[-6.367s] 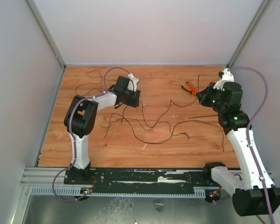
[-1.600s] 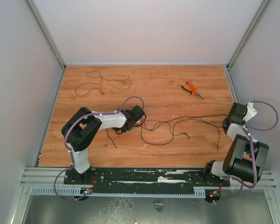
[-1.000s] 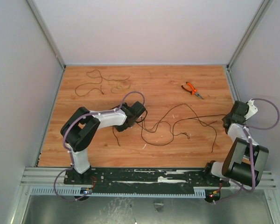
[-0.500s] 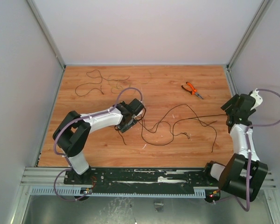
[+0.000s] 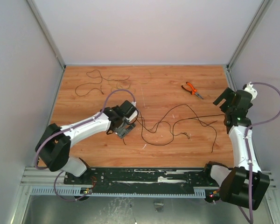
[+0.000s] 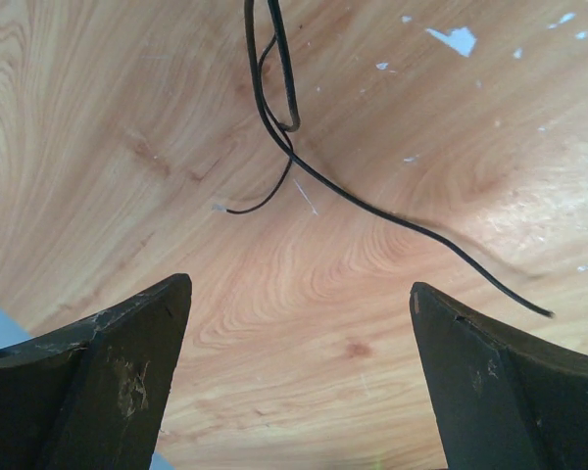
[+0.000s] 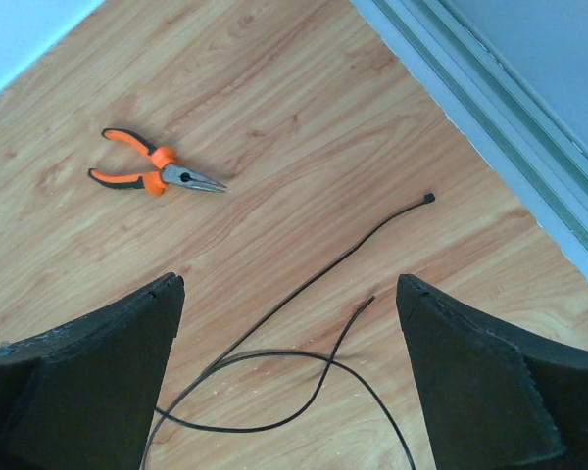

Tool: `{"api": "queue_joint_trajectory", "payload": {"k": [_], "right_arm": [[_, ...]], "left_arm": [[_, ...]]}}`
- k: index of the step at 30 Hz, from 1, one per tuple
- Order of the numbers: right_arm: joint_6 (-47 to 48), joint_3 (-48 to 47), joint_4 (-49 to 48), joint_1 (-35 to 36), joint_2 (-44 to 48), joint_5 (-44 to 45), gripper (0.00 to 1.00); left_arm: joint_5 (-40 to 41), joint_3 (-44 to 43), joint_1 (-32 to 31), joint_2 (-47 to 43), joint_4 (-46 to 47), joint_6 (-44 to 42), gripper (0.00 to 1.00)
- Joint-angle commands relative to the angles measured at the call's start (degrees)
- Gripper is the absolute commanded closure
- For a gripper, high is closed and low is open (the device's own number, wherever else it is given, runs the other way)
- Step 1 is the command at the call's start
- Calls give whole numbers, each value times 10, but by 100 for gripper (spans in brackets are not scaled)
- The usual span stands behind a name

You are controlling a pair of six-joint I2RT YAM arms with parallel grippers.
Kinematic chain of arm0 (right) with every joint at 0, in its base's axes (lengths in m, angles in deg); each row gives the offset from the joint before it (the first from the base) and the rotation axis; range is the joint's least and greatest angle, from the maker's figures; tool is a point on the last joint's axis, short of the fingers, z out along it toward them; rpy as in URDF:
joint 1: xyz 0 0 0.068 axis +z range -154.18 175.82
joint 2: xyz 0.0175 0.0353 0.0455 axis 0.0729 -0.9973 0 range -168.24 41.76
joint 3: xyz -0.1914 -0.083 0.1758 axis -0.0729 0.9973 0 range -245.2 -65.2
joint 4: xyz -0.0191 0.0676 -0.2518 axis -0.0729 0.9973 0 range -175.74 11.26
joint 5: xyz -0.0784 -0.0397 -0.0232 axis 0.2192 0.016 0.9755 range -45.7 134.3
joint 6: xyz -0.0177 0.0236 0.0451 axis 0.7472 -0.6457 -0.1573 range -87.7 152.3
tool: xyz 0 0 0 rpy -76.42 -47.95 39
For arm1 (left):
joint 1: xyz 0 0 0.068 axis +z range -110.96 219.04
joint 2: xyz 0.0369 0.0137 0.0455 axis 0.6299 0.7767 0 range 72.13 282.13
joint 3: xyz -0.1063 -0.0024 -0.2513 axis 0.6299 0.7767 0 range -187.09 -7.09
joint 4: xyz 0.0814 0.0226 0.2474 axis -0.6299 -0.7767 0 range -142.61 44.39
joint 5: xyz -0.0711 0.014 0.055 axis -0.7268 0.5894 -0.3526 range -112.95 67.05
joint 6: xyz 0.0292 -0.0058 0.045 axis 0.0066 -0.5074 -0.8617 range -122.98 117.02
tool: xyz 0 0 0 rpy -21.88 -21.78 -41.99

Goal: Zip-tie the wires
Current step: Straighten the cable at the center of the board, then pick up the cable at the center of the board.

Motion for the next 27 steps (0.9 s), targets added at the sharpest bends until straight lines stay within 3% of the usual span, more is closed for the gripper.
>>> {"api": "queue_joint_trajectory", "payload": {"k": [1,6,14,17,23,27], "right_arm": [[-2,-35,11,14,22,-16,9],[-25,-46,0,18,41,-37,10],[-21,-49,6,21,51,-60,10],[-17,-40,3,21,54,-65,10],[-14,-23,-3,21,52,-68,10],[-15,-28,-3,21,50,-73,10]], "left_arm": [[-48,-17,3,-55,-14,8,2],[-76,-93,48,-65,-3,38,2],[-193,-214,293,8,65,151,2],[-191,-235,352,59,96,177,2],[-195,-287,395,179,135,195,2],[-200,-345,399,249,140,196,8]]}}
